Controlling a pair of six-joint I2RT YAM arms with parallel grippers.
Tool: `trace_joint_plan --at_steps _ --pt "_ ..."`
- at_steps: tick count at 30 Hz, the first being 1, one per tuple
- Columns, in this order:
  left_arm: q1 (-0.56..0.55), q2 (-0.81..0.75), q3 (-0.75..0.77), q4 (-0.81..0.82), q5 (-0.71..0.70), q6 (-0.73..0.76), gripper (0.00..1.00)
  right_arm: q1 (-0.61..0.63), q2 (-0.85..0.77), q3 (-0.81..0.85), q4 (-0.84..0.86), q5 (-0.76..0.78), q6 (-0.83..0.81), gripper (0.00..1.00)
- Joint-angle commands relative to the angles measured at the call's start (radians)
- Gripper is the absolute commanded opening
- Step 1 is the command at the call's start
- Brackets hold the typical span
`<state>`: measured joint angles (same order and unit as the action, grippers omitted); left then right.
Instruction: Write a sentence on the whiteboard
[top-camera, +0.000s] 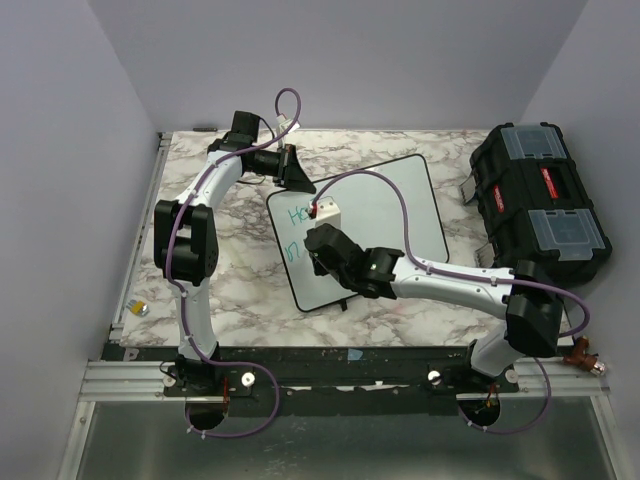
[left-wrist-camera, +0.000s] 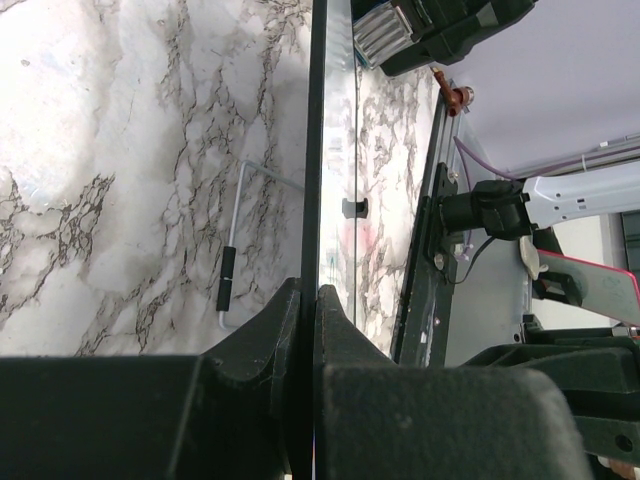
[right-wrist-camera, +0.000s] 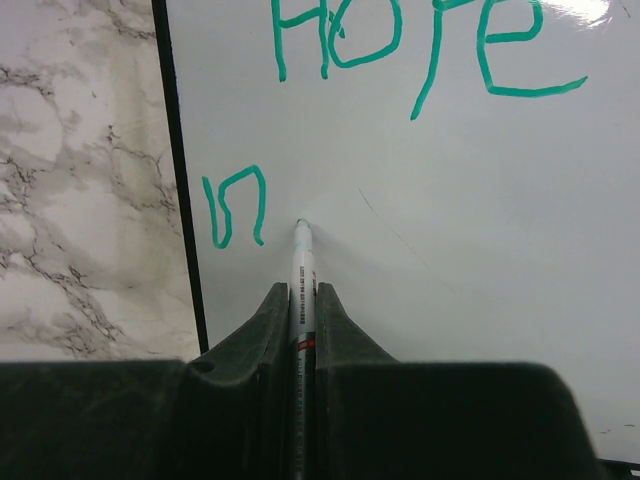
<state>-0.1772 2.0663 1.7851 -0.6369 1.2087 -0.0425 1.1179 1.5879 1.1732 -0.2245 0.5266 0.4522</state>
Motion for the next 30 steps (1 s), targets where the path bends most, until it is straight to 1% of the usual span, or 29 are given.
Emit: trace_joint_plan --at_steps 1,12,19,26,30 --pt "0.004 -0.037 0.010 0.049 -0.072 0.047 0.00 -0.006 0.021 0.033 0.024 0.030 0.014 0.01" --pt "0.004 -0.031 0.013 0.050 -0.072 0.047 0.00 -0.005 0.026 0.047 0.039 0.009 -0.009 0.01" --pt "0.004 -0.030 0.015 0.050 -0.071 0.047 0.00 -0.005 0.038 0.043 0.018 0.039 -0.007 0.01" --pt "0.004 -0.030 0.014 0.050 -0.070 0.047 0.00 -0.005 0.006 0.010 -0.014 0.089 0.007 0.01" --pt "0.004 -0.031 0.014 0.050 -0.073 0.047 0.00 -0.006 0.010 0.025 -0.019 0.124 0.001 0.01"
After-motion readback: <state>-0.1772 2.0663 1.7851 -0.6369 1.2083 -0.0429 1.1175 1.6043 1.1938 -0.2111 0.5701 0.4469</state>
